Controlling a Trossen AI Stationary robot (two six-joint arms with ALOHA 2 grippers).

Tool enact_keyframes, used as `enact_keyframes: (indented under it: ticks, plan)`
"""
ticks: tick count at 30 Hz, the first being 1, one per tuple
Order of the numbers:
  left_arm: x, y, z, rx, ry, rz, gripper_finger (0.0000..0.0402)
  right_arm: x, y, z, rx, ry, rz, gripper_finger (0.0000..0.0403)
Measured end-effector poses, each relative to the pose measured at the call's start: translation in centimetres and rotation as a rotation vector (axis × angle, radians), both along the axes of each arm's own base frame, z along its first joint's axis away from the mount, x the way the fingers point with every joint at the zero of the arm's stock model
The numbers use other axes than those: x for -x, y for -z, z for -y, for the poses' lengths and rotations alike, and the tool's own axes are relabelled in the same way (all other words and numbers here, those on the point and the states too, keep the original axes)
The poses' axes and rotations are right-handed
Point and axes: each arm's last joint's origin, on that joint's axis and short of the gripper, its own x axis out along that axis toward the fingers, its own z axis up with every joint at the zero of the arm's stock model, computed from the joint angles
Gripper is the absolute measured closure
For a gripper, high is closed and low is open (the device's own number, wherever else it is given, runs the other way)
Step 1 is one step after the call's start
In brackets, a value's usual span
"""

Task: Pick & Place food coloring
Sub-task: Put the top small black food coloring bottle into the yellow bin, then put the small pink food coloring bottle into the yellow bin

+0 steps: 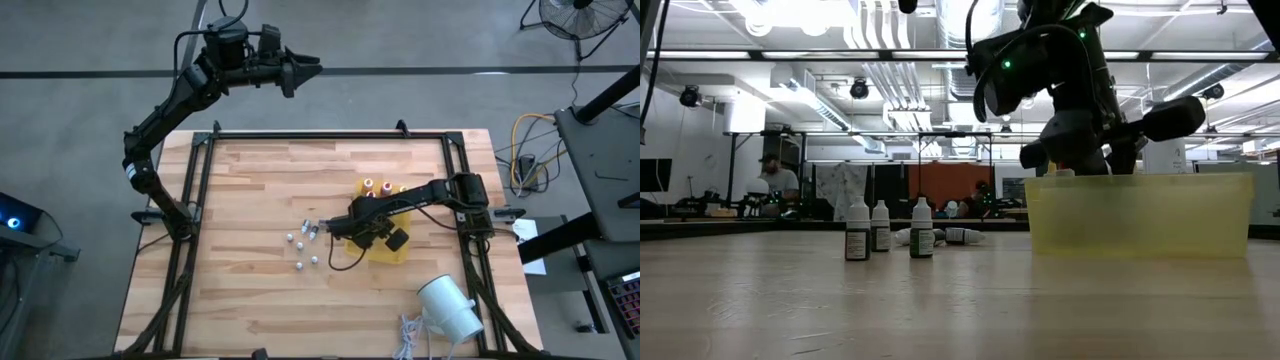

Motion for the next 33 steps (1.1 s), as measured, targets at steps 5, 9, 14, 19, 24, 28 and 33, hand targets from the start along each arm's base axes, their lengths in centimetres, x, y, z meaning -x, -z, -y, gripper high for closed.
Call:
enact_keyframes:
  ticks: [5,9,14,19,24,28,33]
  plan:
    - [0.0,0.0,0.0,0.002,0.0,0.001,0.0234,0.02,0.15,0.0,0.0,0.002,0.004,0.0356]
    - [0.01,0.0,-0.01,0.004,0.0,0.001,0.0234,-0.01,0.17,0.0,0.001,0.003,0.007,0.0356]
    - [0.0,0.0,0.0,0.005,0.0,0.001,0.0234,-0.03,0.18,0.0,0.001,0.004,0.01,0.0355]
    - [0.0,0.0,0.0,0.005,0.0,0.001,0.0234,-0.02,0.18,0.0,0.002,0.007,0.01,0.034]
    - [0.01,-0.01,0.01,0.006,0.0,0.002,0.0234,-0.02,0.18,0.0,0.008,0.023,0.014,0.0318]
    - [0.01,-0.01,0.01,0.008,0.0,0.002,0.0234,-0.02,0.18,0.0,0.011,0.031,0.016,0.0305]
    - [0.02,-0.01,0.0,0.009,0.0,0.003,0.0234,-0.01,0.18,0.0,0.025,0.072,0.025,0.0294]
